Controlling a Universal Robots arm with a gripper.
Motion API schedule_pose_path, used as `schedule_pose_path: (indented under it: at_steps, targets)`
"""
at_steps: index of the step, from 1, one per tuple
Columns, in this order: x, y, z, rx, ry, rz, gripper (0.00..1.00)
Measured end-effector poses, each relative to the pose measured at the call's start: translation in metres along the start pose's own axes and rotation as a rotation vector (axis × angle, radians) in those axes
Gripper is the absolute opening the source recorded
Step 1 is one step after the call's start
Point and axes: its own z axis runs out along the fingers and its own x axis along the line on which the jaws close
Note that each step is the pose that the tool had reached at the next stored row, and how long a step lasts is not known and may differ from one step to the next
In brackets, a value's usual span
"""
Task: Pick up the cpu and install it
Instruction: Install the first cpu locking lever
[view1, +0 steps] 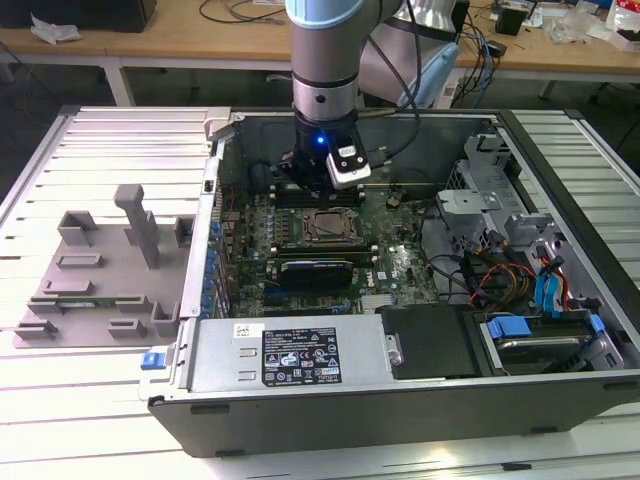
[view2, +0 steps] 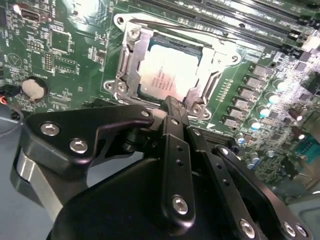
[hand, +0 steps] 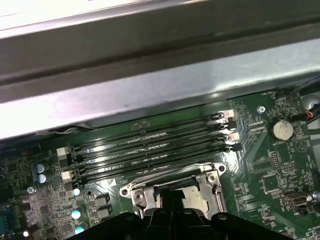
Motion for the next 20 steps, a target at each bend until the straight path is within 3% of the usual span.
schedule_pose_path:
  at_steps: [5,9,12,14,17,20]
  targets:
    - [-0.0059,0.0000,0.0004,-0.0001,0.0000,0.000,0.11]
    - [-0.0098,-0.0165,0.0000,0.0019,0.0003,-0.017,0.11]
    - [-0.0100,-0.0176,0.0001,0.0185,-0.0008,-0.053,0.11]
    - [-0.0101,-0.0176,0.0002,0.0451,-0.0018,-0.101,0.11]
    - [-0.0123,-0.0171,0.0011,0.0393,0.0020,-0.209,0.11]
    - [-0.0127,-0.0170,0.0012,0.0395,0.0038,-0.214,0.11]
